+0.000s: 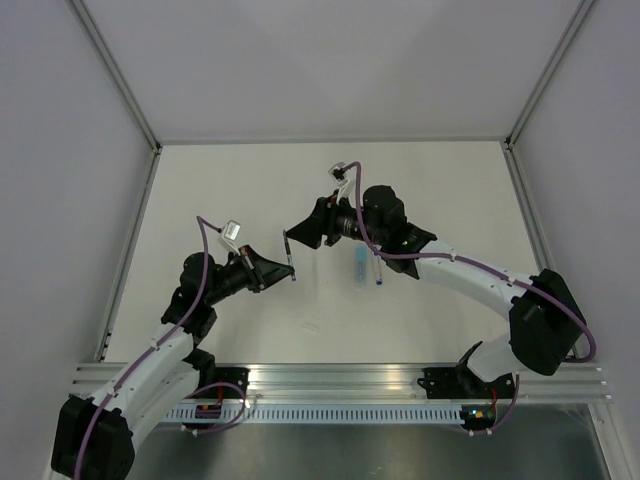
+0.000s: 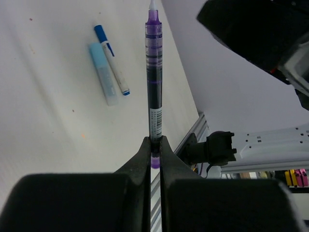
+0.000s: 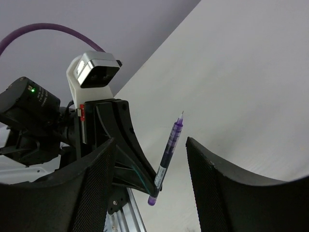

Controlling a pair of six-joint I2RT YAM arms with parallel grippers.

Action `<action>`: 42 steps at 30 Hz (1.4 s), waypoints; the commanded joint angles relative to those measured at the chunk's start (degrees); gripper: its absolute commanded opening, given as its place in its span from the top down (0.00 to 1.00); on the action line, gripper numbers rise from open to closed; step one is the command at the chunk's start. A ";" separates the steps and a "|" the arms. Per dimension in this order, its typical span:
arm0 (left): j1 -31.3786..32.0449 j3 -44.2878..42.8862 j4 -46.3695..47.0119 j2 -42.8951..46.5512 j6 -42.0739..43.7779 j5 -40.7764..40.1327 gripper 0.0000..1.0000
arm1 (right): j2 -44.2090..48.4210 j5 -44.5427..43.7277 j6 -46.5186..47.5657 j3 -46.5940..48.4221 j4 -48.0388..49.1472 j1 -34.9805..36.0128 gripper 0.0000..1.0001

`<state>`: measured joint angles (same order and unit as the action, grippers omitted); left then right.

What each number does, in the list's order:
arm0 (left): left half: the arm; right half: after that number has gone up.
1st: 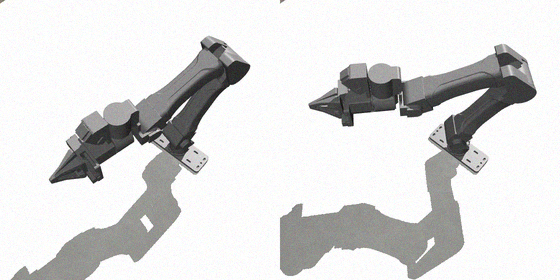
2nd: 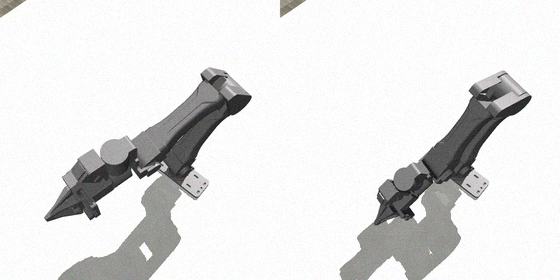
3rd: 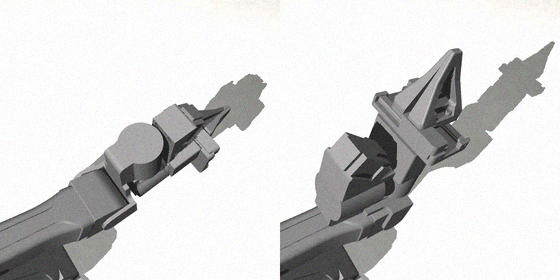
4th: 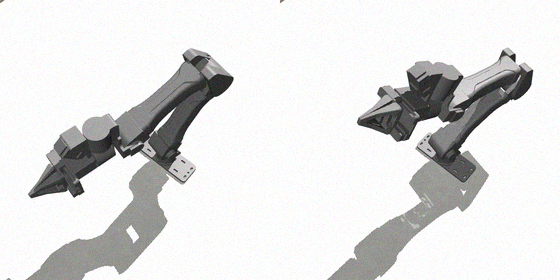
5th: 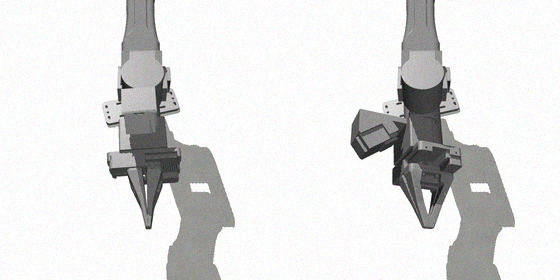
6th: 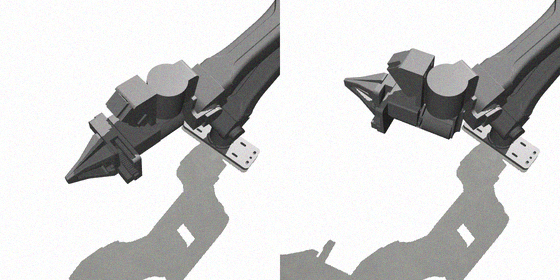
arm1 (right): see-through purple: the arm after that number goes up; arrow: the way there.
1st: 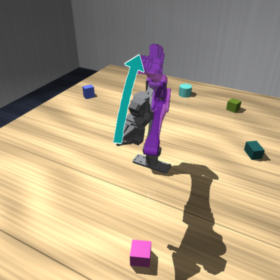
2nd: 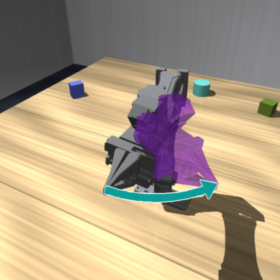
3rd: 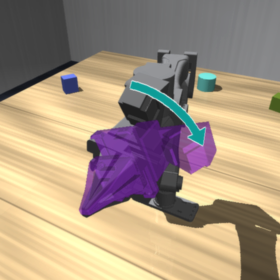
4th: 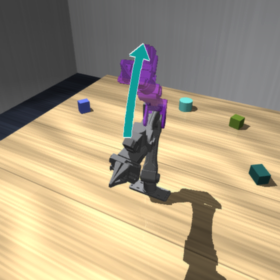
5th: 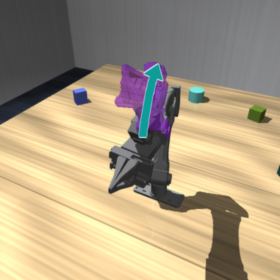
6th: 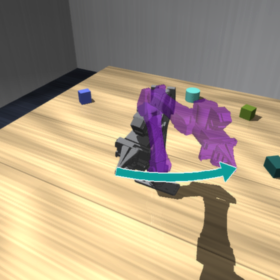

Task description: Insert the pens into the pen caps

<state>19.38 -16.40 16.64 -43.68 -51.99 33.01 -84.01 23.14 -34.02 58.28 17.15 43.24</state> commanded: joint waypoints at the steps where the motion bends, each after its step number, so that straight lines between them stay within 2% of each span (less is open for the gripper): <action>1: 0.40 0.41 6.91 1.67 2.59 3.99 0.98 | -2.56 -0.28 2.73 3.24 -2.03 0.79 0.34; 9: 0.57 1.46 7.61 2.81 2.42 4.43 0.98 | -6.52 -2.04 2.73 5.44 -3.52 2.37 0.40; 12: 0.58 1.55 7.79 2.90 2.42 4.43 0.98 | -6.96 -2.13 2.73 5.53 -3.17 3.42 0.46; 15: 0.57 1.46 7.88 2.90 2.50 4.60 0.98 | -7.14 -1.61 2.21 5.09 -1.25 3.87 0.58; 18: 0.57 1.46 7.79 2.64 2.33 4.95 0.98 | -7.31 -0.29 0.19 4.30 1.65 3.95 0.80; 19: 0.57 1.38 7.79 2.55 2.33 5.21 0.98 | -7.31 0.41 -0.34 4.04 2.44 4.04 0.97; 20: 0.57 1.29 7.79 2.29 2.50 5.30 0.98 | -7.22 0.68 -1.56 3.60 3.15 3.95 1.00; 22: 0.58 0.76 7.61 2.02 3.38 5.57 0.97 | -6.96 1.21 -2.80 3.07 4.91 3.95 1.00; 23: 0.58 0.50 6.74 1.76 3.73 5.66 0.93 | -6.87 1.73 -4.11 2.46 5.61 4.04 1.00; 24: 0.57 0.23 6.56 1.58 4.08 5.40 0.86 | -6.70 2.09 -4.65 2.19 6.83 4.04 1.00; 25: 0.57 0.06 6.56 1.32 4.09 5.22 0.72 | -6.70 2.35 -5.17 1.93 7.37 4.13 1.00; 26: 0.57 -0.21 6.82 1.14 4.09 5.04 0.66 | -6.43 2.44 -5.53 1.66 7.64 4.30 1.00; 28: 0.57 -0.65 8.05 0.53 4.09 5.21 0.61 | -6.08 2.35 -6.41 1.40 8.25 4.57 1.00; 39: 0.57 -2.58 9.81 0.35 5.75 6.62 0.61 | -5.38 2.00 -6.67 1.22 7.91 6.33 1.00; 41: 0.57 -3.02 10.07 0.26 6.54 6.97 0.64 | -5.29 1.83 -6.59 1.05 7.90 6.41 1.00; 42: 0.57 -3.19 10.16 0.18 6.81 7.76 0.72 | -5.29 1.91 -6.59 1.04 7.73 6.41 1.00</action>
<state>19.75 -16.84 23.31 -43.29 -48.60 38.11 -90.94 24.16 -40.32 59.48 22.31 49.36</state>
